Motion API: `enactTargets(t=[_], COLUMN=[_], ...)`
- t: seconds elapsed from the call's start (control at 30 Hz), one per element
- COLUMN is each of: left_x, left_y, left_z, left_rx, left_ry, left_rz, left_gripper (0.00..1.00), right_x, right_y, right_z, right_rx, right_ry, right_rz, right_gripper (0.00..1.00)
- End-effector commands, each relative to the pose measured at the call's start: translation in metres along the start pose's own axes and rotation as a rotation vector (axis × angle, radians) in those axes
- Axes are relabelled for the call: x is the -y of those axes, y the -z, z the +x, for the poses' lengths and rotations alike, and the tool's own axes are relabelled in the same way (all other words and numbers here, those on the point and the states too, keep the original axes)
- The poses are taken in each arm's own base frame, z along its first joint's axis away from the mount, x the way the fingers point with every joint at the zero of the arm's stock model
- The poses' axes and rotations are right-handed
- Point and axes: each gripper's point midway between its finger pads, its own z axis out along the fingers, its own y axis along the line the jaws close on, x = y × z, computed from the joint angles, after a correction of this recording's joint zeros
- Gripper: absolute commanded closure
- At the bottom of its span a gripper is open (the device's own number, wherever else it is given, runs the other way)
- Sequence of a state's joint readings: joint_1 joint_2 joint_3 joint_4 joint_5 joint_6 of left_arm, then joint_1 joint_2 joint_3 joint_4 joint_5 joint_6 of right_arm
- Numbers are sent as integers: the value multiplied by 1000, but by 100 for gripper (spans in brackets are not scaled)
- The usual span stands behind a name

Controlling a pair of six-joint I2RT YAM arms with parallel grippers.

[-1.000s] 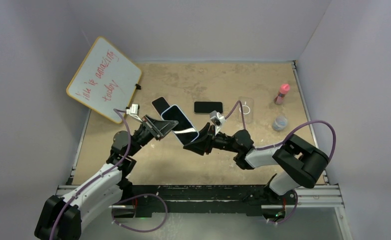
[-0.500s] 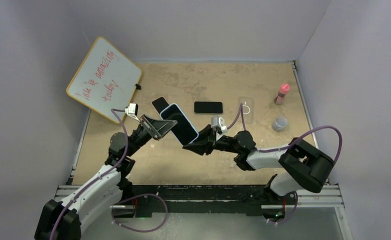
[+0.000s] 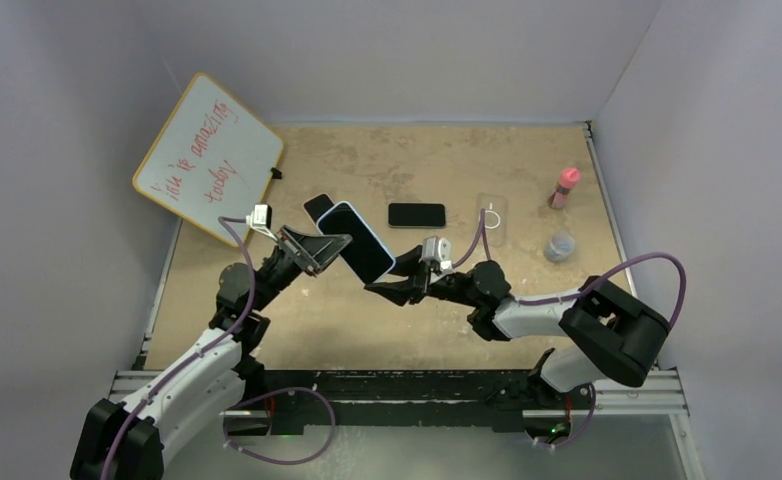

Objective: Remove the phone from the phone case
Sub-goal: Remove the phone case from the phone.

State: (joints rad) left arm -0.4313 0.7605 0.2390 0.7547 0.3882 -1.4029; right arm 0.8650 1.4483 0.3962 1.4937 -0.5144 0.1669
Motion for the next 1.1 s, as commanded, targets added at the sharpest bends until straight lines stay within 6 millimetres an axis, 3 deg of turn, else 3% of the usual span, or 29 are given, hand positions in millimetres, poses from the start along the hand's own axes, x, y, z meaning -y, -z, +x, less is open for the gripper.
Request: enactTargets(t=[0.0, 0.3, 0.57, 0.87, 1.07], left_x=[4, 10, 15, -1, -11], left_y=[4, 4, 3, 2, 0], left_z=[20, 20, 20, 2, -4], left_rx=[-111, -118, -130, -64, -67], left_ry=[80, 67, 47, -112, -217], left_rz=[-14, 1, 20, -33, -48], left_gripper=[100, 100, 100, 100, 100], right_x=[85, 117, 121, 90, 78], right_y=[6, 19, 18, 18, 38], right_z=[-39, -27, -21, -6, 15], right_rx=[90, 29, -3, -88, -162], right_ry=[270, 262, 228, 95, -56], right_rz=[365, 547, 564, 408, 407], right_gripper=[59, 55, 53, 47, 43])
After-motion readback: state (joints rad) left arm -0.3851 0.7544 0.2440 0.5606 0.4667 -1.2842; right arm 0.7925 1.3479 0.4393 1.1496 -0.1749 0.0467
